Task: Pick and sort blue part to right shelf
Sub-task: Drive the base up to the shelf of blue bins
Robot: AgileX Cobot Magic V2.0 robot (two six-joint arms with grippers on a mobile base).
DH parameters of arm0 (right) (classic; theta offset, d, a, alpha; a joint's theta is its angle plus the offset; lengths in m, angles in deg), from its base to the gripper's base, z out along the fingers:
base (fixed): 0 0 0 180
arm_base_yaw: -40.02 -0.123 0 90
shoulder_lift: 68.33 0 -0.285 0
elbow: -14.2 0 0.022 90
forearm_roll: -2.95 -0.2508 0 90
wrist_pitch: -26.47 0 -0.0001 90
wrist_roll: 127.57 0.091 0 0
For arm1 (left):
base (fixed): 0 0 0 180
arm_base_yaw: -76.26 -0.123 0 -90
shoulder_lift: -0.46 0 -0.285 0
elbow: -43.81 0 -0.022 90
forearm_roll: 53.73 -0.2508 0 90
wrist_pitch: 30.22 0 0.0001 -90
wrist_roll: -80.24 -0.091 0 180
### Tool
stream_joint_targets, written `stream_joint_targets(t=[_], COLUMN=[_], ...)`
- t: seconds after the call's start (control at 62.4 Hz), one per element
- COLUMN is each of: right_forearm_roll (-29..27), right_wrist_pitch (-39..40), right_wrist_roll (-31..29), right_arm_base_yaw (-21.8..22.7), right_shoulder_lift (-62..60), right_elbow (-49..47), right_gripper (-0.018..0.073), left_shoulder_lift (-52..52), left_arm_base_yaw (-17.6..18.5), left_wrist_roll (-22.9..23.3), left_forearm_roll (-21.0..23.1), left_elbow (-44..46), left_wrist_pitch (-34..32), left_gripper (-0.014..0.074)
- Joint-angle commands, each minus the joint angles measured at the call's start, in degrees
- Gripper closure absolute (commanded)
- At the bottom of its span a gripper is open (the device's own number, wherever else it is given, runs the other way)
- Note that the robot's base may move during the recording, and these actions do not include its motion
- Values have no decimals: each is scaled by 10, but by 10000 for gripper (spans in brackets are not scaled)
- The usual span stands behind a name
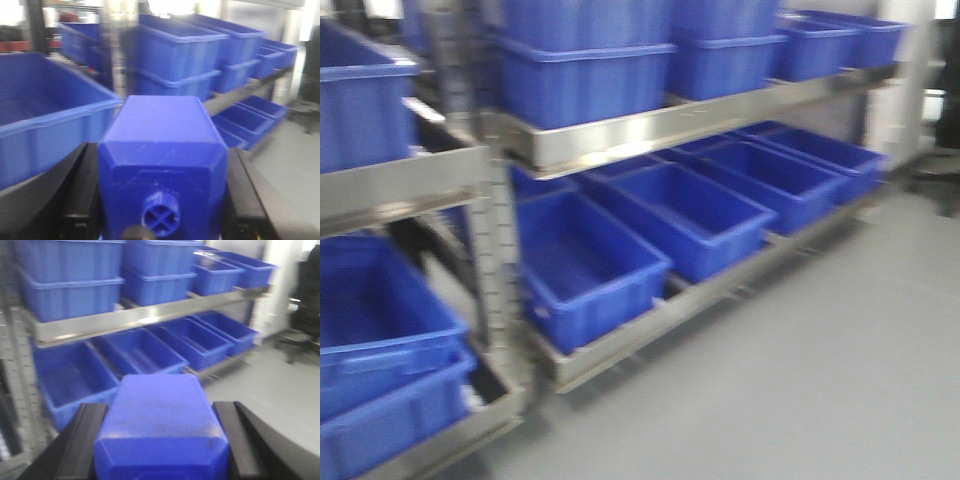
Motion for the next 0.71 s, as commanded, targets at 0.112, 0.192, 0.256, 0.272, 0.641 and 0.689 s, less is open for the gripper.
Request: stream_joint_targets(t=[0.112, 0.192, 0.256, 0.272, 0.641, 0.689], right_forearm_roll=[-1, -1, -1, -1, -1, -1], right_wrist_pitch=[55, 55, 55, 55, 54, 54], right_wrist_roll=[-4, -4, -4, -4, -4, -4], right_arm_base_yaw=[2, 2, 2, 2, 2, 2], right_shoulder_lift=[4, 4, 4, 4, 4, 4], right_elbow=[-17, -17, -17, -17, -17, -17], right_gripper=[115, 115, 115, 115, 115, 115], left_shoulder_lift=[-4, -4, -4, -4, -4, -4], left_arm_base_yaw=[0, 0, 0, 0, 0, 0], left_wrist_roll=[-1, -1, -1, -1, -1, -1], left_forearm_roll=[-1, -1, -1, -1, -1, -1], left_elbow=[17, 17, 17, 17, 17, 17], left_wrist_pitch=[-57, -57, -57, -57, -57, -57], left_gripper=[265, 265, 265, 265, 265, 265])
